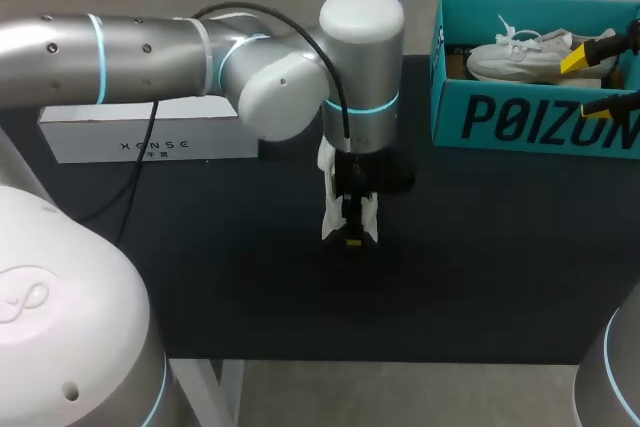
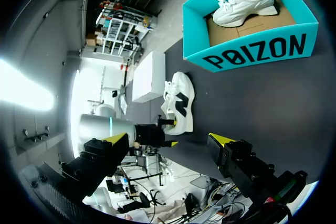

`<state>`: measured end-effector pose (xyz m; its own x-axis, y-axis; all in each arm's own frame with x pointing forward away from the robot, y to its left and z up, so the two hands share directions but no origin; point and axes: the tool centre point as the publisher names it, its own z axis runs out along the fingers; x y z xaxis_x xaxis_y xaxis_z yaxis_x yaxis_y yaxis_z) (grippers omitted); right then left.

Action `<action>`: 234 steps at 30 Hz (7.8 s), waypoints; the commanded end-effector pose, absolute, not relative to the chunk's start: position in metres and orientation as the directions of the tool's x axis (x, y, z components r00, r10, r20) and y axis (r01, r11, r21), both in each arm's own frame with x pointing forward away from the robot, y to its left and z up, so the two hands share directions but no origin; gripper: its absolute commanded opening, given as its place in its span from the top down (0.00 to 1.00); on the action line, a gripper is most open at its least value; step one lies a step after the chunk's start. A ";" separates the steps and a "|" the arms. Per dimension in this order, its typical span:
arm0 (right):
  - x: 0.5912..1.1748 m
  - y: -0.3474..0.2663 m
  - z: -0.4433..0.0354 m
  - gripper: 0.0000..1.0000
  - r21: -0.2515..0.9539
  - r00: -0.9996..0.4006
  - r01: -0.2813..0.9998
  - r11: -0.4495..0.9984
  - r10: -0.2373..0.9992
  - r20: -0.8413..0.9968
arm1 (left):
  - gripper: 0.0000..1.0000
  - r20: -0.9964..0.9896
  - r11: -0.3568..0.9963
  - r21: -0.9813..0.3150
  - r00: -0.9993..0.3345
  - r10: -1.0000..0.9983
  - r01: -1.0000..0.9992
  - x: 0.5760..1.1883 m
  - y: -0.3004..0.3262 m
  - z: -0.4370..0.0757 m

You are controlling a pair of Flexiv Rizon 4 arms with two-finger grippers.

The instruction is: Take the shoe out of the shoebox, open the shoe tongue, remove and reinsert the insole, then place the shoe into the shoebox

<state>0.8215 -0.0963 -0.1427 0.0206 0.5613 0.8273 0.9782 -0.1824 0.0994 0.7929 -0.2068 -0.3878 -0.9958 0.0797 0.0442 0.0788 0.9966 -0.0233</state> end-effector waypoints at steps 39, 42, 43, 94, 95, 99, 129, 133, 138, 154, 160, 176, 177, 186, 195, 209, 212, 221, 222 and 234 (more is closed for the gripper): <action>0.821 -0.096 -0.143 0.00 0.100 0.022 0.978 -0.183 0.563 0.826 | 1.00 0.331 0.856 -0.036 -0.802 0.498 0.517 0.772 -0.128 -0.266; 0.821 -0.096 -0.143 0.00 0.100 0.022 0.978 -0.183 0.563 0.826 | 1.00 0.309 0.818 -0.035 -0.772 0.556 0.575 0.776 -0.112 -0.255; 0.821 -0.096 -0.143 0.00 0.100 0.022 0.978 -0.183 0.563 0.826 | 1.00 0.284 0.826 -0.048 -0.785 0.551 0.562 0.778 -0.106 -0.253; 0.821 -0.096 -0.143 0.00 0.100 0.022 0.978 -0.183 0.563 0.826 | 1.00 0.197 -0.067 0.117 0.043 0.979 0.991 0.848 0.032 -0.200; 0.821 -0.096 -0.143 0.00 0.100 0.022 0.978 -0.183 0.563 0.826 | 1.00 0.171 -0.056 0.128 0.033 0.985 0.990 0.853 0.040 -0.198; 0.821 -0.096 -0.143 0.00 0.100 0.022 0.978 -0.183 0.563 0.826 | 1.00 0.188 -0.017 0.113 -0.005 0.982 0.993 0.876 0.080 -0.197; 0.821 -0.096 -0.143 0.00 0.100 0.022 0.978 -0.183 0.563 0.826 | 1.00 0.086 -0.002 0.090 -0.006 0.996 0.996 1.022 0.224 -0.191; 0.821 -0.096 -0.143 0.00 0.100 0.022 0.978 -0.183 0.563 0.826 | 1.00 0.086 -0.002 0.090 -0.006 0.996 0.996 1.022 0.224 -0.191; 0.821 -0.096 -0.143 0.00 0.100 0.022 0.978 -0.183 0.563 0.826 | 1.00 0.086 -0.002 0.090 -0.006 0.996 0.996 1.022 0.224 -0.191; 0.821 -0.096 -0.143 0.00 0.100 0.022 0.978 -0.183 0.563 0.826 | 1.00 0.163 0.080 0.132 -0.102 0.981 0.988 1.091 0.288 -0.228; 0.821 -0.096 -0.143 0.00 0.100 0.022 0.978 -0.183 0.563 0.826 | 1.00 0.173 0.069 0.131 -0.092 0.981 0.989 1.113 0.288 -0.260; 0.821 -0.096 -0.143 0.00 0.100 0.022 0.978 -0.183 0.563 0.826 | 1.00 0.168 -0.006 0.123 -0.015 0.986 0.992 1.104 0.286 -0.326; 0.821 -0.096 -0.143 0.00 0.100 0.022 0.978 -0.183 0.563 0.826 | 1.00 0.168 -0.005 0.122 -0.016 0.986 0.992 1.104 0.286 -0.328; 0.821 -0.096 -0.143 0.00 0.100 0.022 0.978 -0.183 0.563 0.826 | 1.00 0.153 0.016 0.092 -0.030 0.988 0.996 1.090 0.278 -0.350; 0.821 -0.096 -0.143 0.00 0.100 0.022 0.978 -0.183 0.563 0.826 | 1.00 0.147 0.041 0.065 -0.050 0.988 0.997 1.079 0.277 -0.366; 0.821 -0.096 -0.143 0.00 0.100 0.022 0.978 -0.183 0.563 0.826 | 0.00 0.151 0.064 0.024 -0.067 0.986 0.998 1.073 0.279 -0.371; 0.821 -0.096 -0.143 0.00 0.100 0.022 0.978 -0.183 0.563 0.826 | 0.00 0.146 0.106 0.048 -0.112 0.983 0.993 1.072 0.279 -0.358; 0.851 -0.120 -0.135 0.00 0.138 -0.033 0.985 -0.102 0.675 0.737 | 0.00 0.112 0.278 0.090 -0.287 0.951 0.956 1.072 0.276 -0.306; 0.858 -0.125 -0.136 0.00 0.131 -0.040 0.989 -0.072 0.719 0.693 | 0.00 0.115 0.305 0.088 -0.314 0.942 0.948 1.072 0.274 -0.302; 0.917 -0.170 -0.126 0.00 0.238 -0.009 0.964 -0.122 0.876 0.482 | 0.00 0.041 0.416 0.133 -0.424 0.905 0.900 1.063 0.263 -0.253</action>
